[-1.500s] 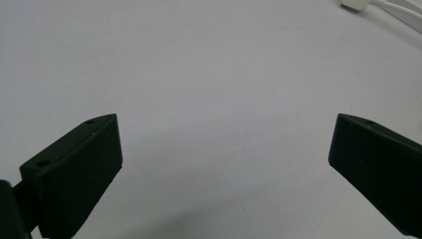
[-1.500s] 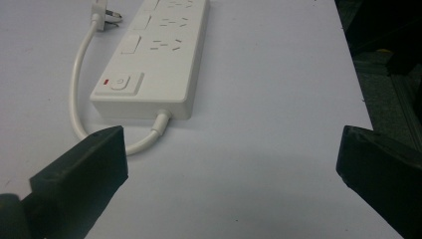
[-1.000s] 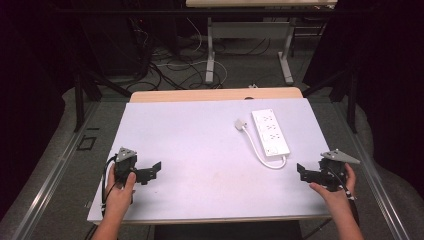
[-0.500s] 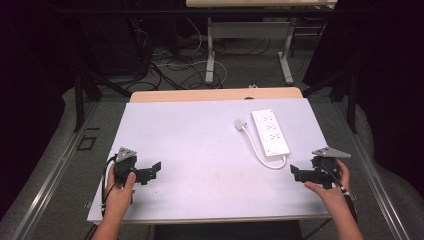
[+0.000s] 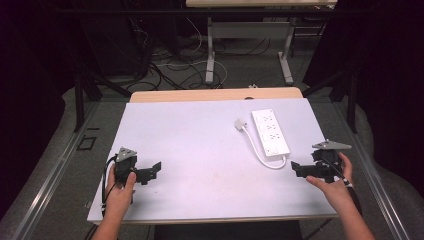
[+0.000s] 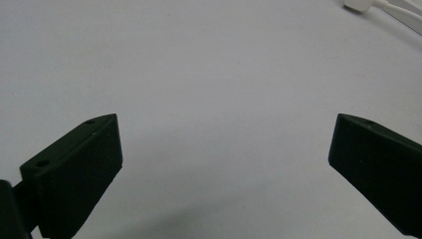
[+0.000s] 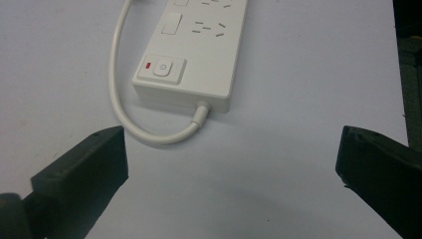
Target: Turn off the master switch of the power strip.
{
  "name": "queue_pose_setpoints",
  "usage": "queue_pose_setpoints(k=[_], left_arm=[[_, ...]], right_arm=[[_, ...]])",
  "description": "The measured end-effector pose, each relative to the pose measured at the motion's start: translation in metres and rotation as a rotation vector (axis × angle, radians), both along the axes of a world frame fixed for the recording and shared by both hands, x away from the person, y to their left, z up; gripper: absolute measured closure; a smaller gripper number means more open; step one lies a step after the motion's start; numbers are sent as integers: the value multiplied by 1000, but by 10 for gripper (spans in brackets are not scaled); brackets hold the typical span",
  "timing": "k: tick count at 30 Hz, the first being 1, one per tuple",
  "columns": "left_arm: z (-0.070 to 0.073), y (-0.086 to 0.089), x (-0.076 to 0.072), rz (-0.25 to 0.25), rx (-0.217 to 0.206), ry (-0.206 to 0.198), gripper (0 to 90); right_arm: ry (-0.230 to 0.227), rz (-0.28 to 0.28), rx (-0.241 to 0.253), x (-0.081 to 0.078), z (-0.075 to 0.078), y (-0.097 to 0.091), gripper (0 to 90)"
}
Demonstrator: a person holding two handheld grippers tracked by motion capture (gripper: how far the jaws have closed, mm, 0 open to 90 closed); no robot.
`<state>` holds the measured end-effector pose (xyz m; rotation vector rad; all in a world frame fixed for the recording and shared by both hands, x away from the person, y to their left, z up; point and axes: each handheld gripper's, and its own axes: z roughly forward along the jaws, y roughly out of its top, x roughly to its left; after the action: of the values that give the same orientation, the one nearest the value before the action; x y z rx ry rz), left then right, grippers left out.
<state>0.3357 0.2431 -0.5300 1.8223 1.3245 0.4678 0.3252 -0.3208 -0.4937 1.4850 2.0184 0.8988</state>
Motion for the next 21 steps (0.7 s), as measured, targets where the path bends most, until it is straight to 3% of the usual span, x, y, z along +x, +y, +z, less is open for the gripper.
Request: queue_pose_setpoints(k=[12,21], left_arm=[[-1,0,0,0,0,2,5],[0,1,0,0,-2,1,5]], right_arm=[[60,48,11,9,12,5,6],[120,70,-9,14,19,12,20]])
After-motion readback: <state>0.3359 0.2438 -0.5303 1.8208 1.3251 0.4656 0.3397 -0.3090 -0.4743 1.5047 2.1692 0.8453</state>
